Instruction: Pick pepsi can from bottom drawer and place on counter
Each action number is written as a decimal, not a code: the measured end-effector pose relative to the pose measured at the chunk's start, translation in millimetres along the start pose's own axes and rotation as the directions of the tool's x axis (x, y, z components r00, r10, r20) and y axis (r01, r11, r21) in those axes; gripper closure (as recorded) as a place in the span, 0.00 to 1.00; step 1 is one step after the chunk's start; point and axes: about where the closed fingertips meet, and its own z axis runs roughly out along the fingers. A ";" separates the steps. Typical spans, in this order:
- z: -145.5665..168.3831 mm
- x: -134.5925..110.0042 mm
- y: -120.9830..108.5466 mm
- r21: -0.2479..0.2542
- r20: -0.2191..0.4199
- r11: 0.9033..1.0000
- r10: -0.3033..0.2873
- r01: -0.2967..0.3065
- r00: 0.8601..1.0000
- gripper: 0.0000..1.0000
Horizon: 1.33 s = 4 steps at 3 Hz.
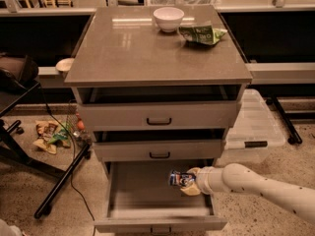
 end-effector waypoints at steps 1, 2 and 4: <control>-7.4 -6.1 0.1 0.003 -0.006 1.000 -0.019 0.019 1.000 1.00; -6.8 -5.7 -4.7 -0.026 0.065 0.999 0.033 -0.032 0.997 1.00; -120.8 -46.2 -46.8 -0.011 0.197 0.999 0.036 -0.035 0.980 1.00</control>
Offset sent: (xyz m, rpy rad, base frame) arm 0.0080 -0.0174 0.0195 0.2073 0.0323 -0.0108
